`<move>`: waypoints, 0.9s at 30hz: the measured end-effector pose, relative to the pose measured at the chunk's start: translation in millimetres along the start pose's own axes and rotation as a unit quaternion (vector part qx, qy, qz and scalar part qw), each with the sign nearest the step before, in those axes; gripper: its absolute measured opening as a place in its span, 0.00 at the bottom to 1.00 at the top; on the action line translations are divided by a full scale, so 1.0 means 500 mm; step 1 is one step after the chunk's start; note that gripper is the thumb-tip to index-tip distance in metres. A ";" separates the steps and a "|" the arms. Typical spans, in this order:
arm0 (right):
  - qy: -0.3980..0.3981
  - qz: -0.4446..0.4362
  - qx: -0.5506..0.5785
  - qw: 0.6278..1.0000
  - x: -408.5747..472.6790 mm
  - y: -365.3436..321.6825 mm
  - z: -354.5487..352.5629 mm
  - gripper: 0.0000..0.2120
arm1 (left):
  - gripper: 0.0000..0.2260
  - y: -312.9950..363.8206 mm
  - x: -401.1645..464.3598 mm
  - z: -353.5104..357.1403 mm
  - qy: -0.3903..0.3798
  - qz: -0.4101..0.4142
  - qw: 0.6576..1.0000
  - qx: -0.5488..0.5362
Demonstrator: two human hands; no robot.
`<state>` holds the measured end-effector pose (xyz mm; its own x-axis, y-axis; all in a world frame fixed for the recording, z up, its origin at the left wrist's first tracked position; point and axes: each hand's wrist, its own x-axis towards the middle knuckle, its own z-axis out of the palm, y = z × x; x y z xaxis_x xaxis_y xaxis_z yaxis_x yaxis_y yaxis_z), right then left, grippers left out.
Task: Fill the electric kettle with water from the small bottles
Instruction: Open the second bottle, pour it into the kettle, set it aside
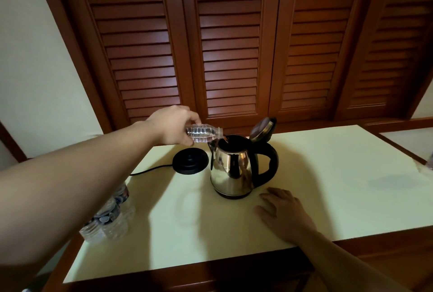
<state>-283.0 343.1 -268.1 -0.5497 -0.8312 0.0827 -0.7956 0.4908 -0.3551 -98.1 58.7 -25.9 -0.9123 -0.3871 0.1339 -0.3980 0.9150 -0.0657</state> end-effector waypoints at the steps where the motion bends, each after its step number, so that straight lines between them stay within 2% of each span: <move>1: 0.001 0.001 0.001 1.000 0.000 0.000 0.000 0.30 | 0.25 0.001 0.000 0.001 0.001 0.000 1.000 -0.004; 27: 0.007 -0.003 -0.003 1.000 0.003 0.004 0.005 0.31 | 0.26 0.011 0.016 0.011 0.027 0.031 0.999 0.002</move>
<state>-285.0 342.3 -271.0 -0.5486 -0.8305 0.0968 -0.8001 0.4879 -0.3490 -108.2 59.8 -30.7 -0.9286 -0.3229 0.1831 -0.3415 0.9364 -0.0804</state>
